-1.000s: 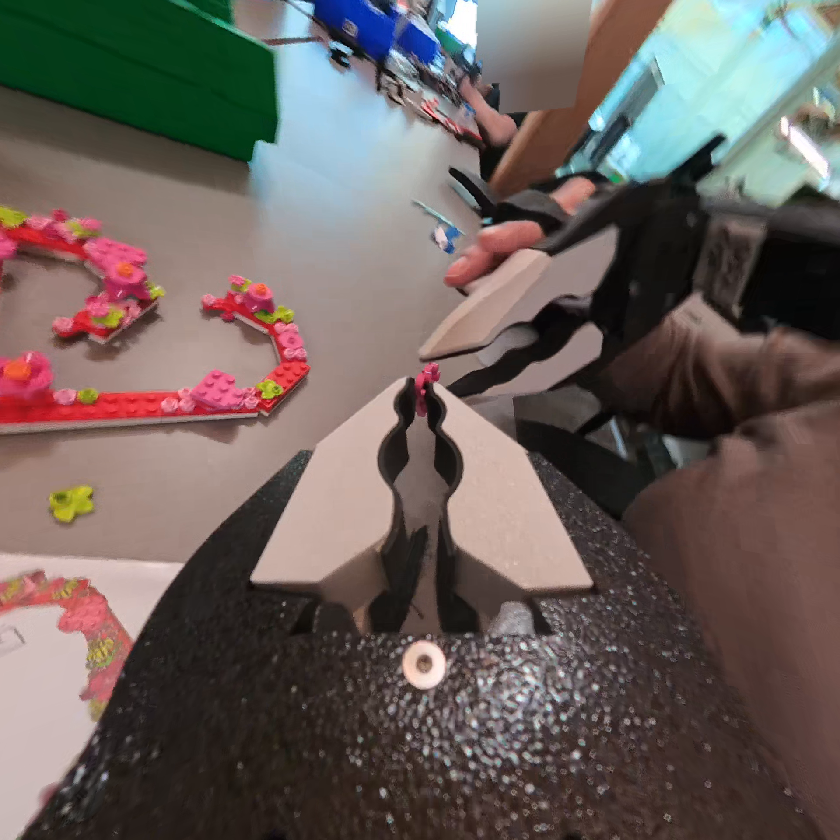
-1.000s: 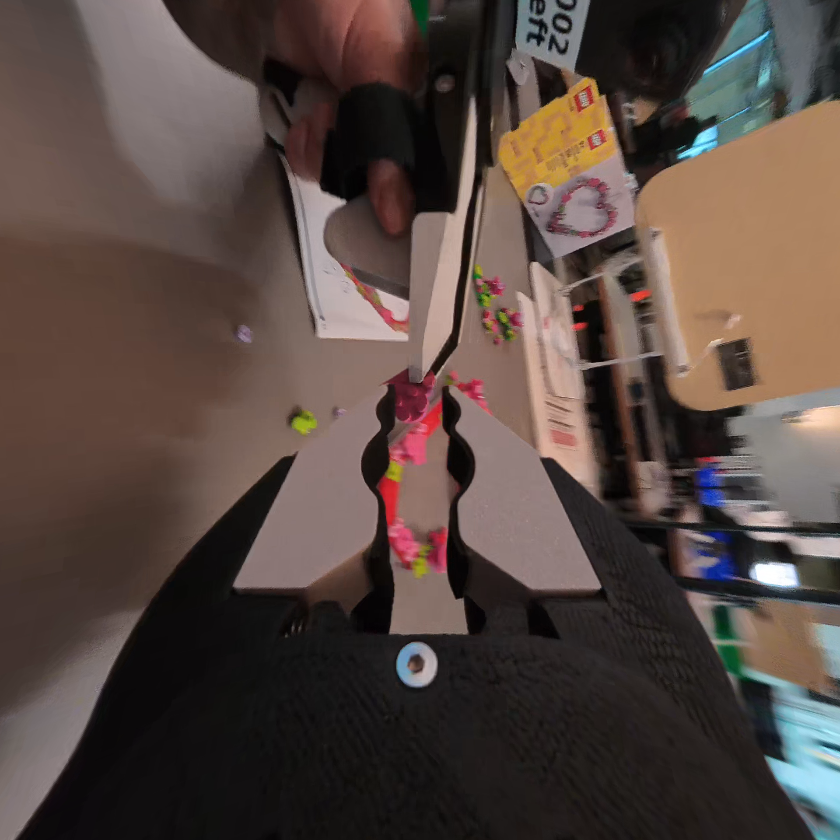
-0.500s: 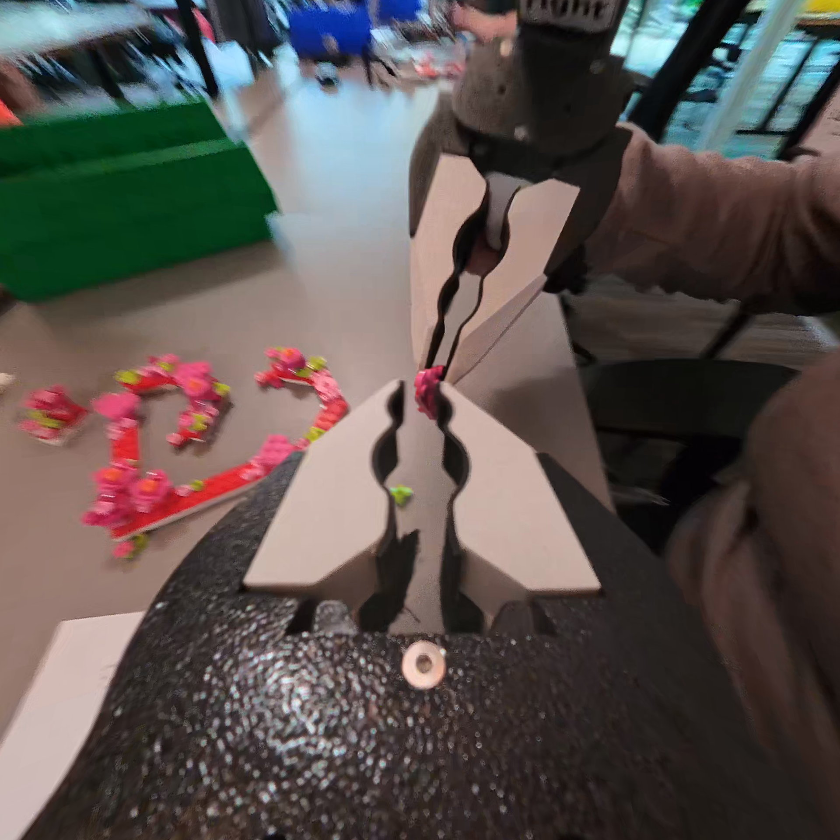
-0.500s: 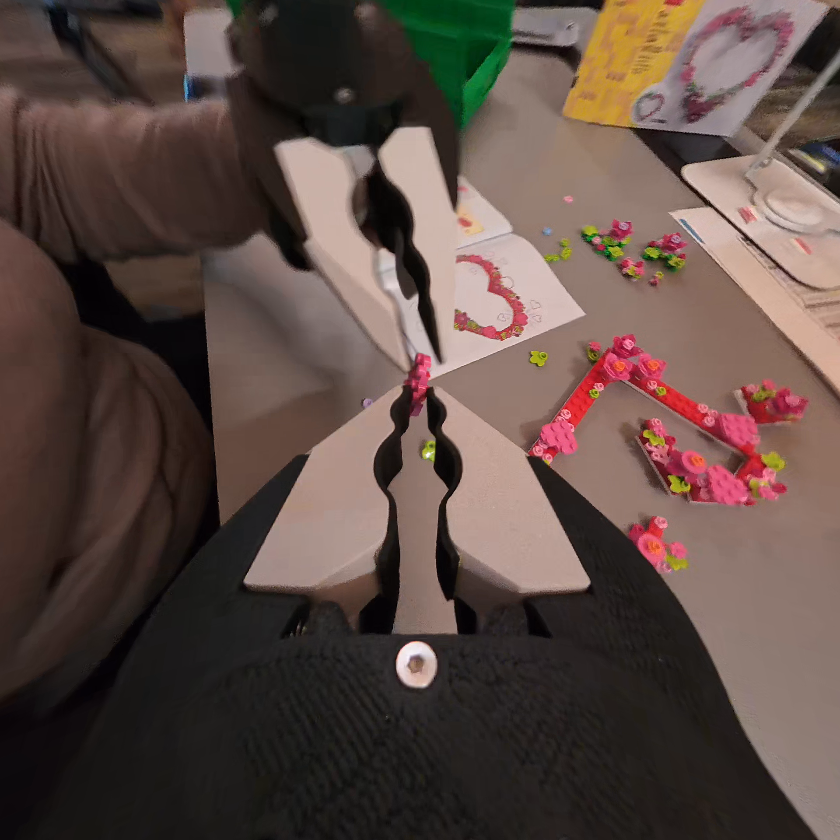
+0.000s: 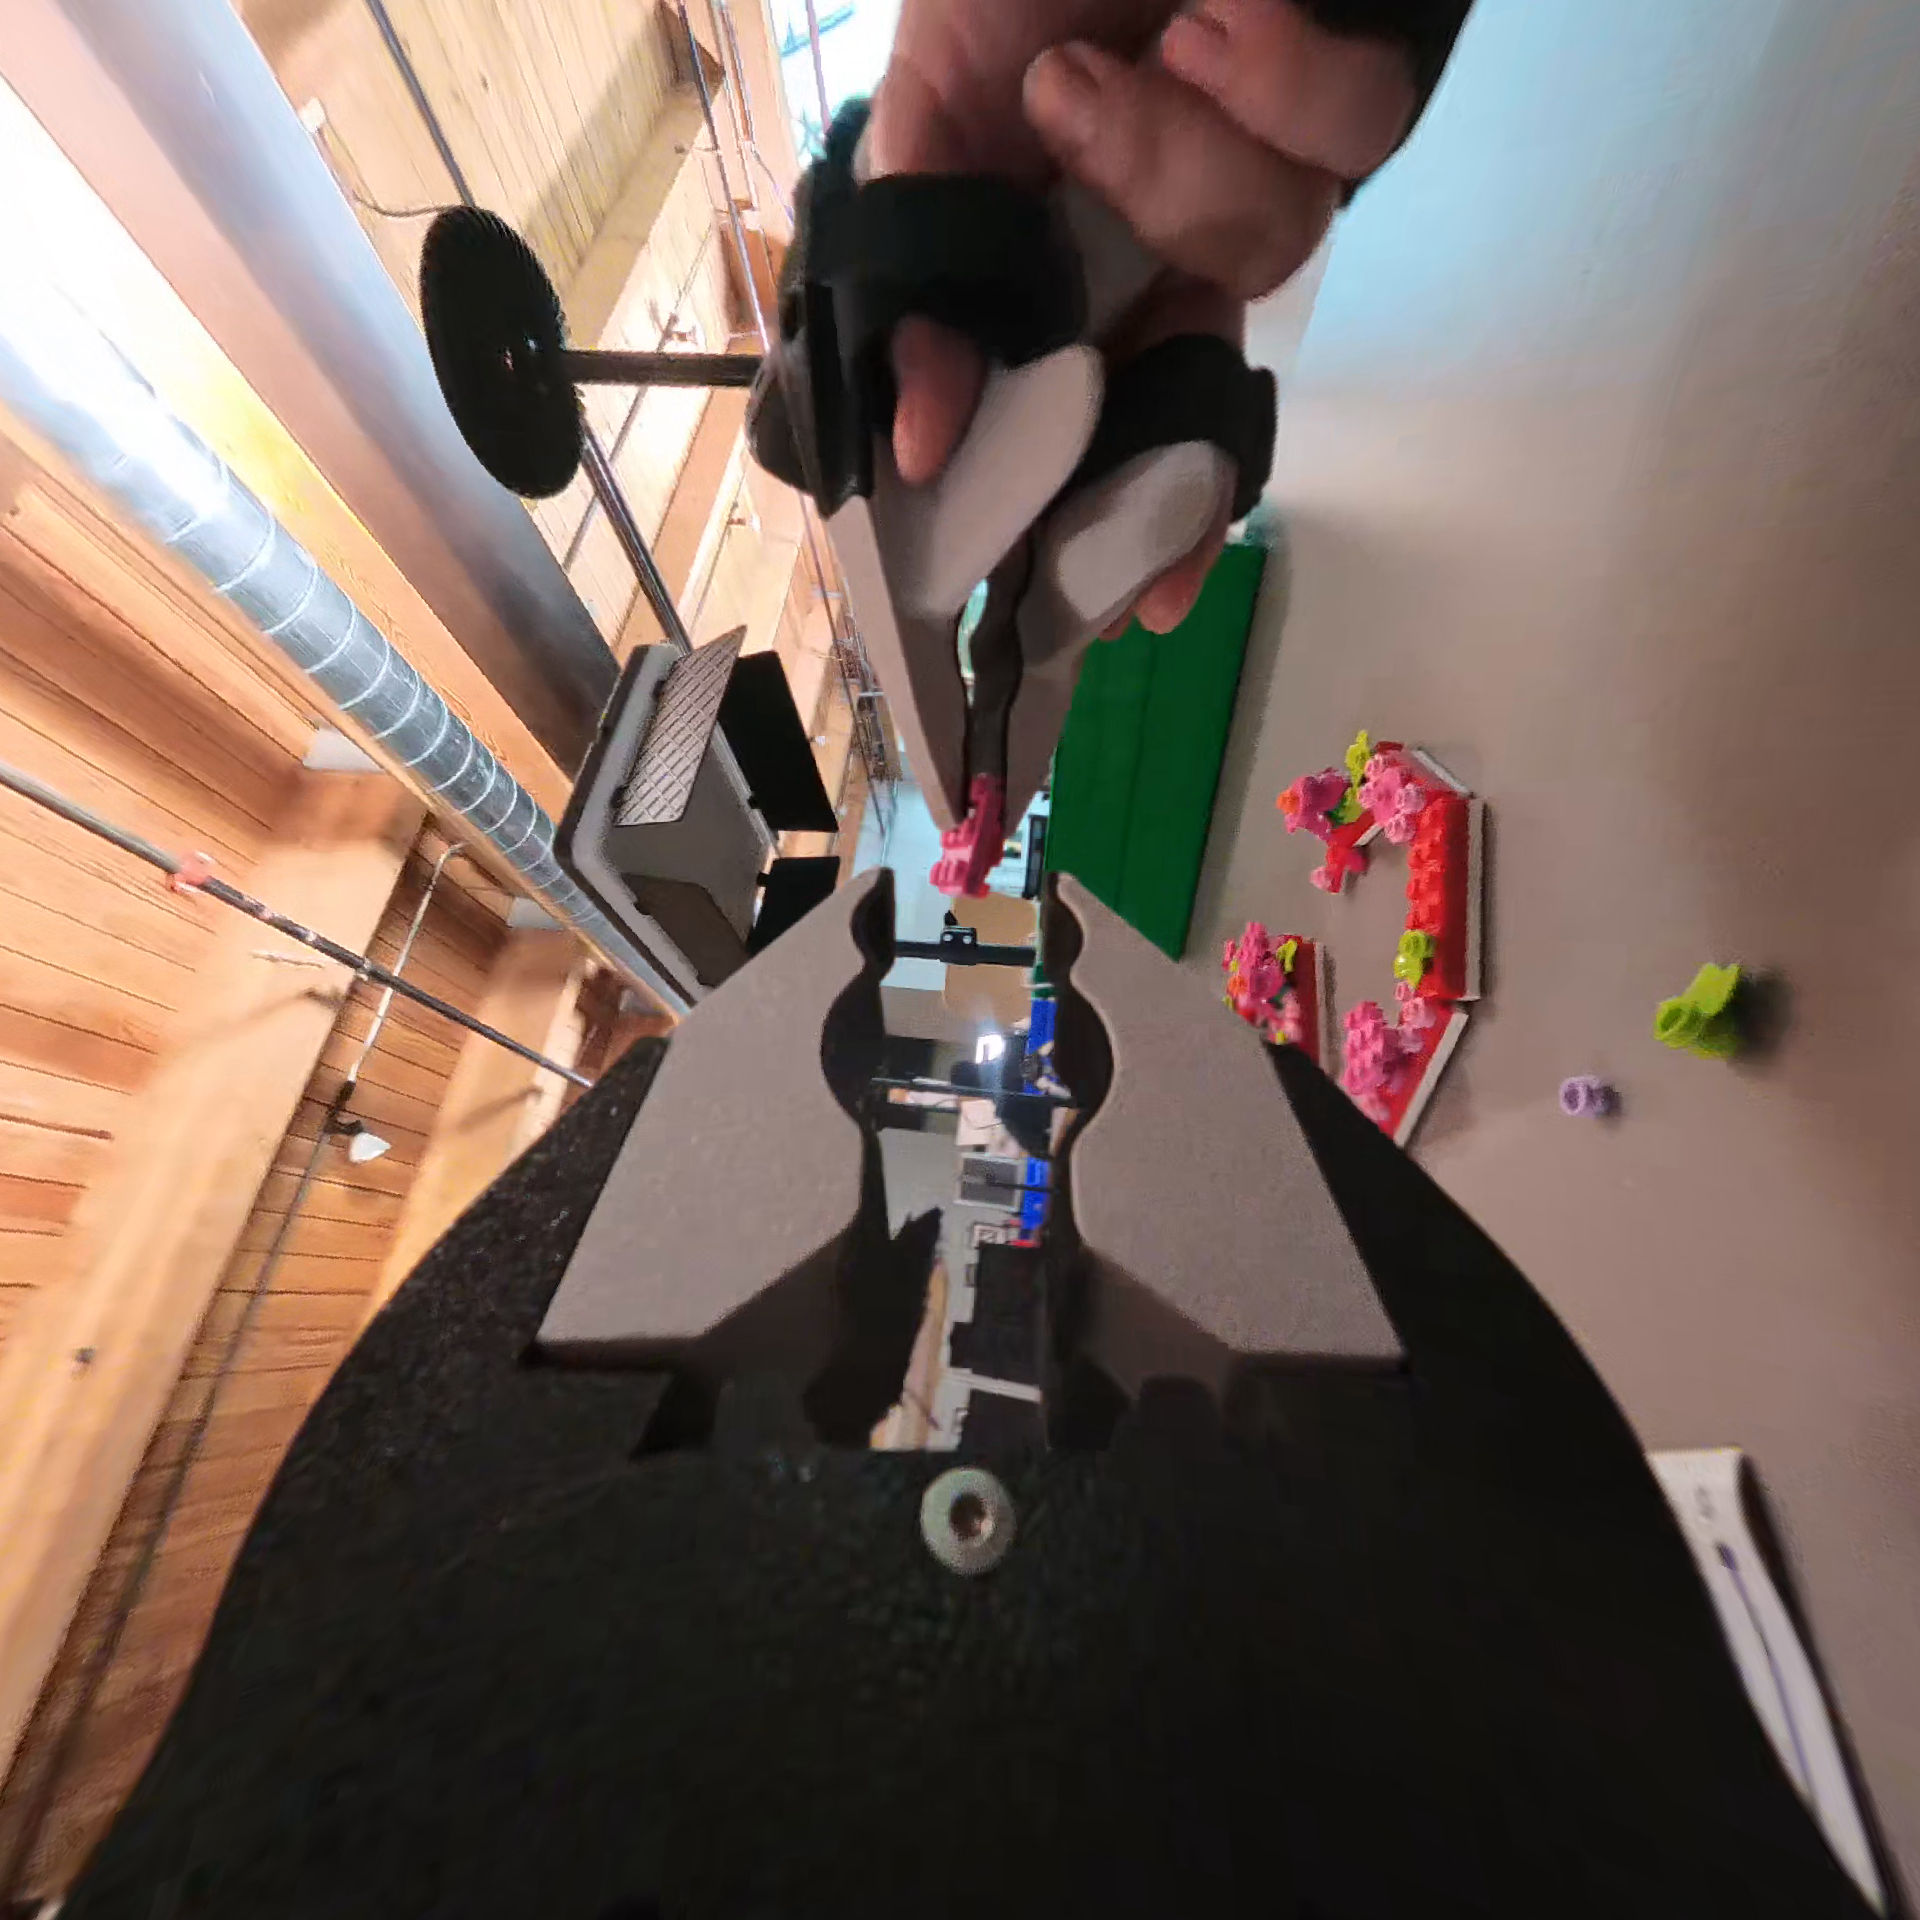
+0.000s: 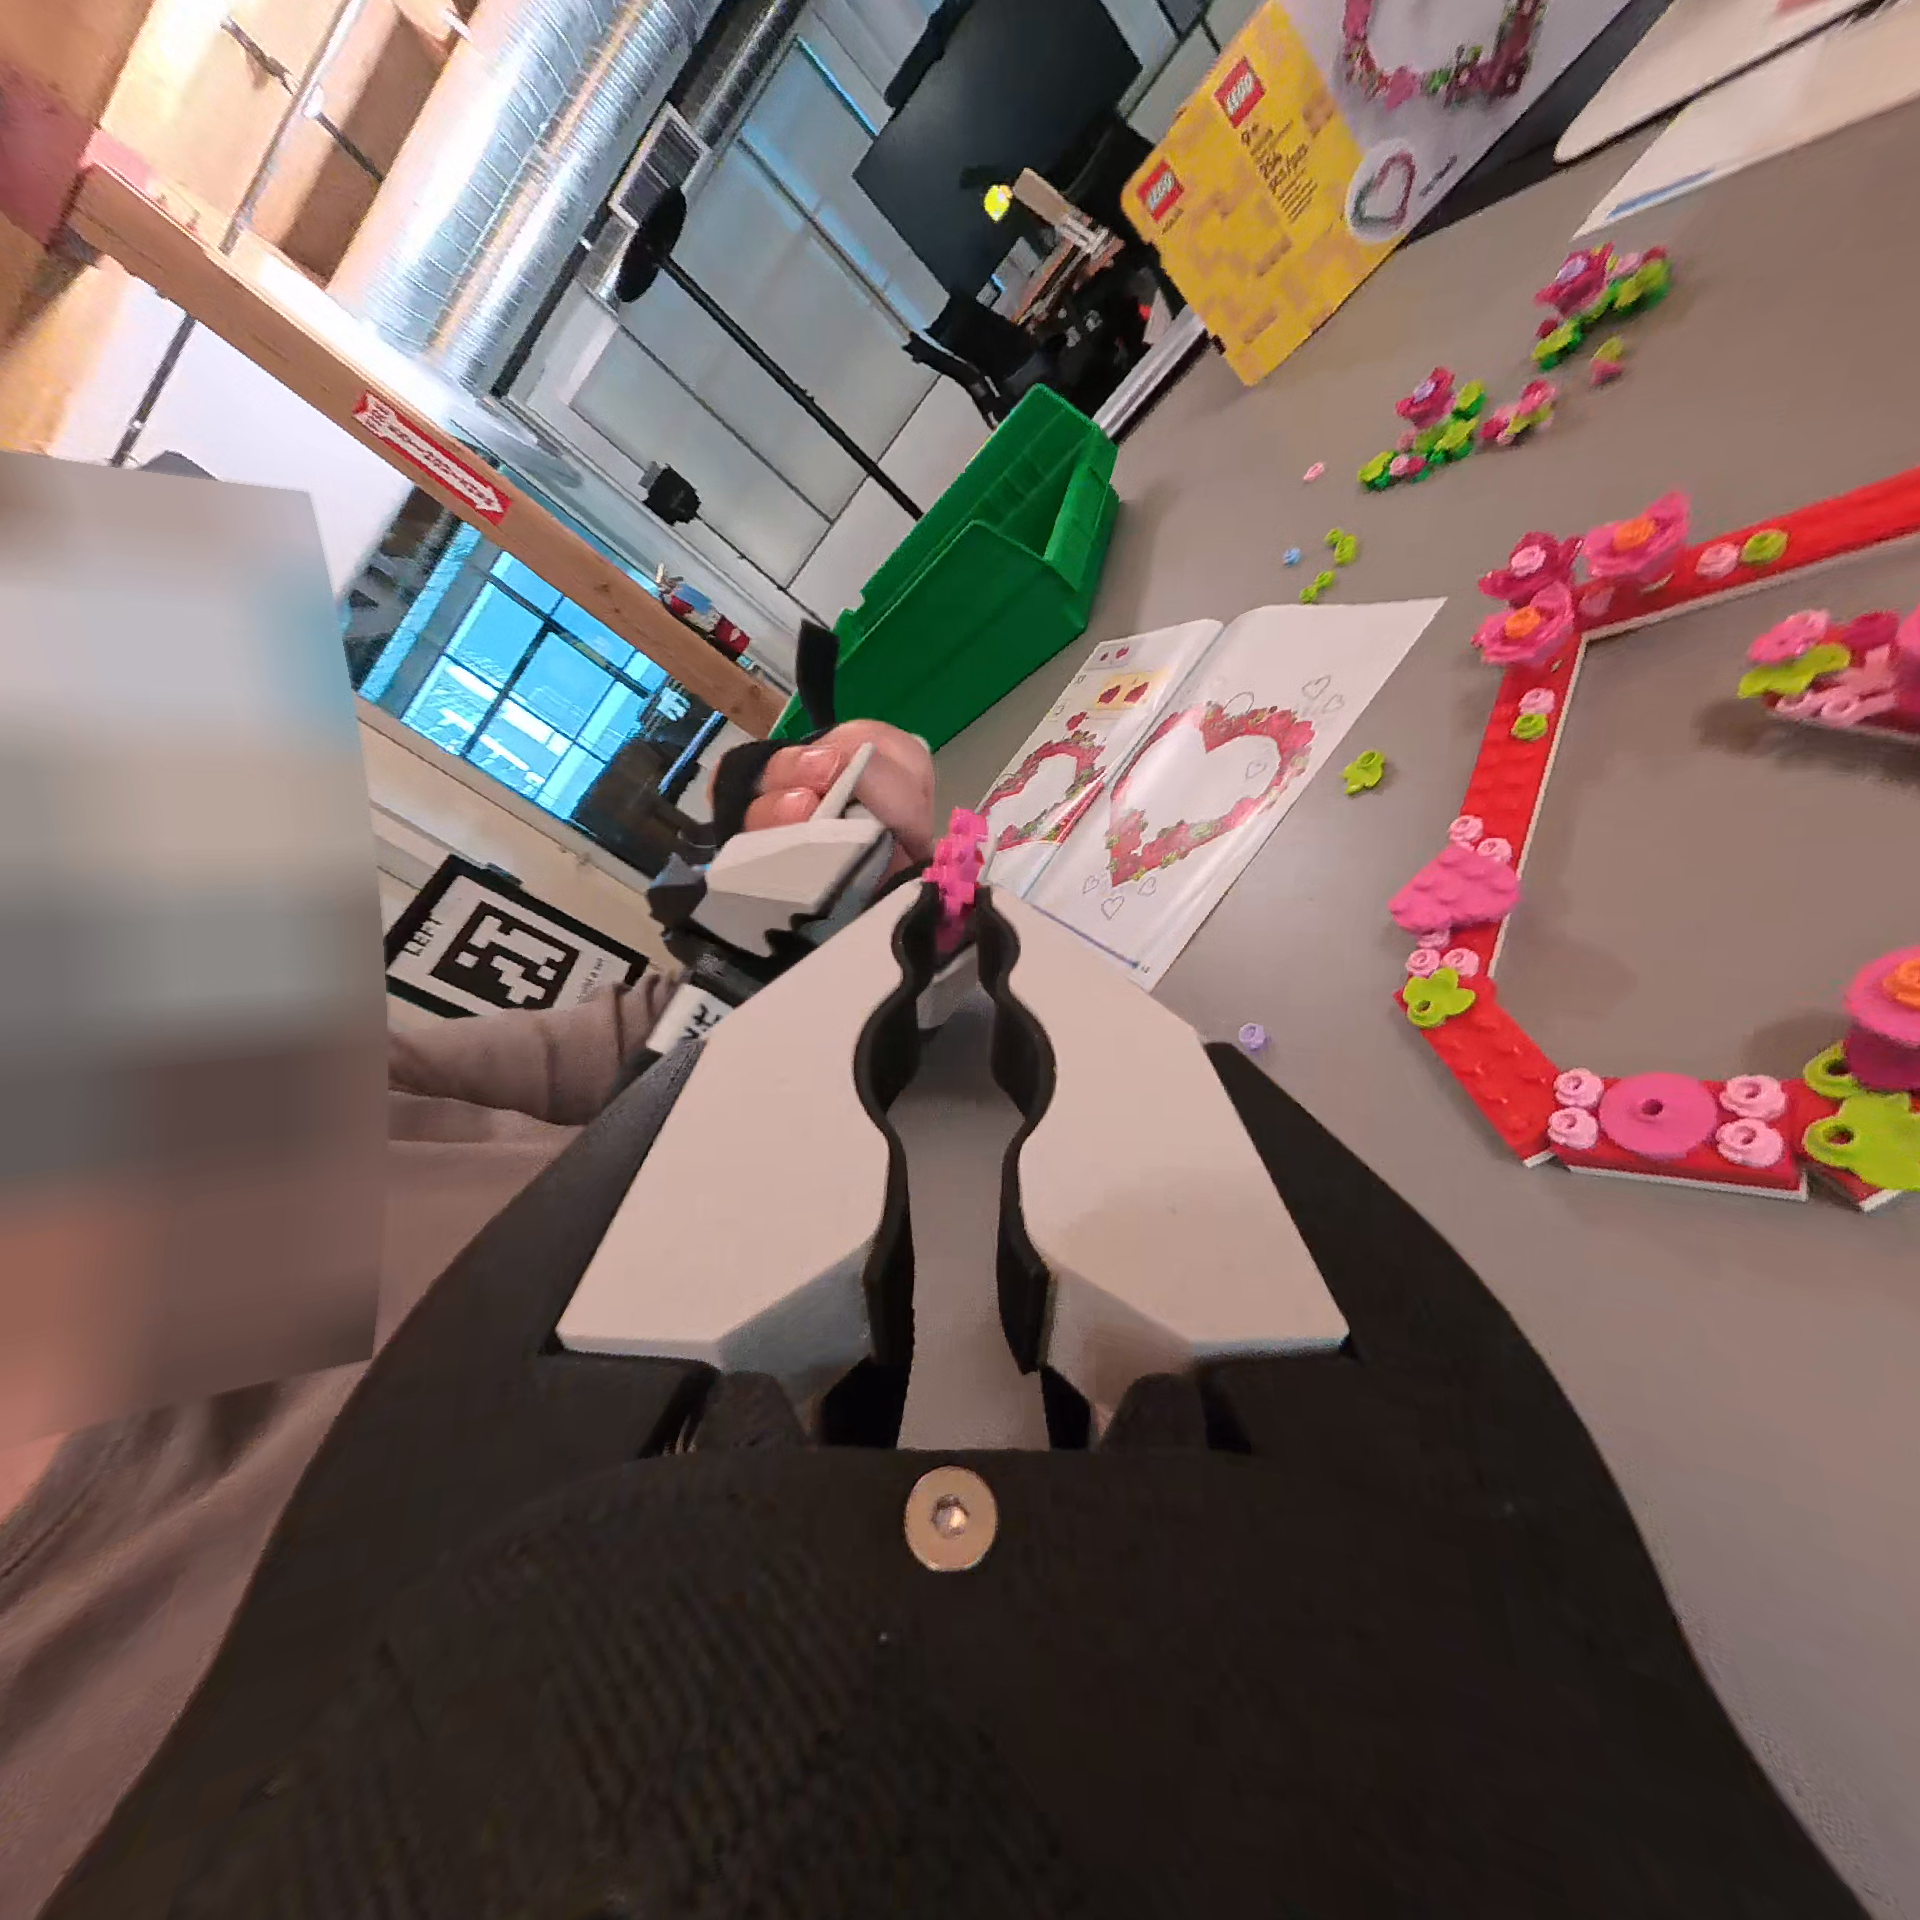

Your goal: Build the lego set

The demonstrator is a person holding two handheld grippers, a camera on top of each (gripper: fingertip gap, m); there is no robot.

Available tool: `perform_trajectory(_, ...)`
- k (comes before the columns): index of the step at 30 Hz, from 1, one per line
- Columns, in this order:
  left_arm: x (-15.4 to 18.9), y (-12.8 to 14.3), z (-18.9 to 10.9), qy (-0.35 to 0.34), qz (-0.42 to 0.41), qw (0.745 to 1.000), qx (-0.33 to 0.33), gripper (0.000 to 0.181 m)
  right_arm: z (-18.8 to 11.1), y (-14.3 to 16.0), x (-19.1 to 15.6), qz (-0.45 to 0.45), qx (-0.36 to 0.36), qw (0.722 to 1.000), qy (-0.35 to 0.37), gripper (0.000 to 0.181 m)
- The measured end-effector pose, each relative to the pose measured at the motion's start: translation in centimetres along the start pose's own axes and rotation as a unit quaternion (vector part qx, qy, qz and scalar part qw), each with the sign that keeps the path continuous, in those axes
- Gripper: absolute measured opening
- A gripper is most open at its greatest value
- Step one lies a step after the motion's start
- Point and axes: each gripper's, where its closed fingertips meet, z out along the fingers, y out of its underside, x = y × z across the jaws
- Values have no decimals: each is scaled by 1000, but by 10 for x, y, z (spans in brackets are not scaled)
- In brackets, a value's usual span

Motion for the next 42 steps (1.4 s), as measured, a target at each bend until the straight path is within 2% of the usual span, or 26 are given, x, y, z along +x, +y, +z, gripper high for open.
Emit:
perform_trajectory(1,3,2,3,2,15,1000,-4,20,0,1,1,7,-2,1000,-5,4)
perform_trajectory(2,3,2,4,-4,28,1000,-3,8,0,2,1,11,-2,1000,-11,5)
perform_trajectory(4,4,2,7,-4,38,999,-4,5,-1,2,4,16,-2,1000,-12,5)
perform_trajectory(7,6,3,10,23,-19,1000,-2,5,-3,0,8,2,2,1000,-10,7)
perform_trajectory(9,12,3,13,67,-88,994,7,4,-7,-3,16,-47,-4,999,23,31)
perform_trajectory(11,22,0,15,125,-158,979,22,4,-14,-5,19,-114,-39,992,31,44)
perform_trajectory(13,29,-6,16,173,-207,962,48,4,-18,-2,9,-172,-85,981,-10,44)
perform_trajectory(16,32,-16,16,215,-238,944,82,4,-21,13,16,-251,-186,950,1,44)
perform_trajectory(21,38,-23,18,248,-243,933,98,4,-23,32,16,-283,-307,909,-15,30)
perform_trajectory(26,44,-22,21,259,-236,931,97,4,-25,40,27,-295,-366,883,1,27)
perform_trajectory(29,45,-19,27,247,-287,922,81,5,-29,37,31,-302,-375,876,5,27)
perform_trajectory(30,49,-15,29,257,-314,912,64,13,-31,33,37,-312,-376,873,15,27)
perform_trajectory(32,65,-5,29,313,-363,877,20,46,-39,24,55,-339,-381,859,53,27)
perform_trajectory(34,80,4,29,358,-404,841,-18,57,-43,20,71,-351,-388,849,72,27)
perform_trajectory(38,100,12,37,414,-443,793,-57,42,-45,22,98,-348,-411,838,85,27)
perform_trajectory(40,109,15,40,435,-458,772,-78,41,-41,21,102,-347,-406,842,72,27)
perform_trajectory(42,113,18,44,440,-460,767,-83,32,-37,20,106,-353,-400,844,64,27)
